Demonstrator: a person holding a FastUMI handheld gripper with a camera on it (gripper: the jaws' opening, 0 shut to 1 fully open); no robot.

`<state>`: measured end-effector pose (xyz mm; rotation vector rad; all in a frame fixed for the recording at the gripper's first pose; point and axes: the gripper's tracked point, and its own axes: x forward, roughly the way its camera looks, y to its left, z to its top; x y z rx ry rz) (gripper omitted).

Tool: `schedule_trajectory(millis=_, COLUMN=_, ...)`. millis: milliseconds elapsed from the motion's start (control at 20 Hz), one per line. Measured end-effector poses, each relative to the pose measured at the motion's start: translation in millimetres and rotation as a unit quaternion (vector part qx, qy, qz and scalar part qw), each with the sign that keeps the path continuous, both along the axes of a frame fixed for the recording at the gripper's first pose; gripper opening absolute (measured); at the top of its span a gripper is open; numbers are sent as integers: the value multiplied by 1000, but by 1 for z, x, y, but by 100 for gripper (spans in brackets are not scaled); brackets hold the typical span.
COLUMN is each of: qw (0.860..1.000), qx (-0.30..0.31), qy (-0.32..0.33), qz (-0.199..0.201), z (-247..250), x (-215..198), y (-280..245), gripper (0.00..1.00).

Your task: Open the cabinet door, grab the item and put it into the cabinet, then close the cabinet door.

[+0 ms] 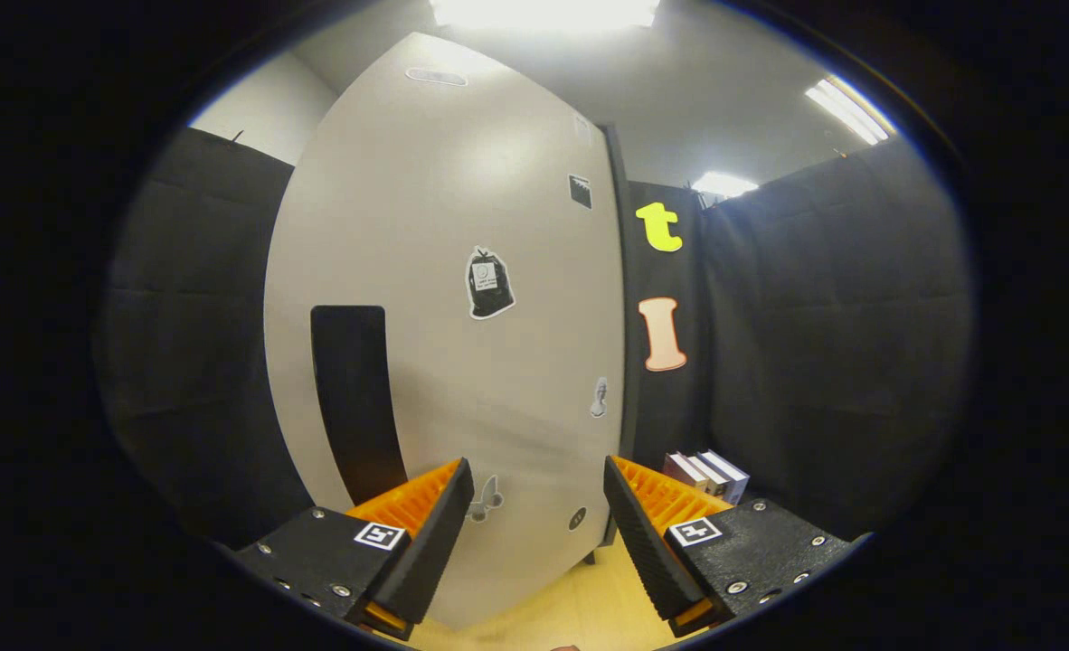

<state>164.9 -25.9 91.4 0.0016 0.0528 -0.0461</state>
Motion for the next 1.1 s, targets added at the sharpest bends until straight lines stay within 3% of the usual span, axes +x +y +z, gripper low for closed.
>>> schedule_trajectory(millis=300, qw=1000, qx=-11, qy=10, qz=22, z=-10, x=30, y=41, gripper=91)
schedule_trajectory(millis=550, qw=999, qx=-16, qy=7, qz=33, z=-12, x=29, y=53, gripper=93)
schedule_trajectory(millis=750, qw=999, qx=-22, qy=-4, qz=37, z=-8, x=-12, y=43, gripper=93)
schedule_trajectory(millis=1100, qw=999, qx=-28, qy=-38, qz=7, z=7, x=-107, y=-3, gripper=93)
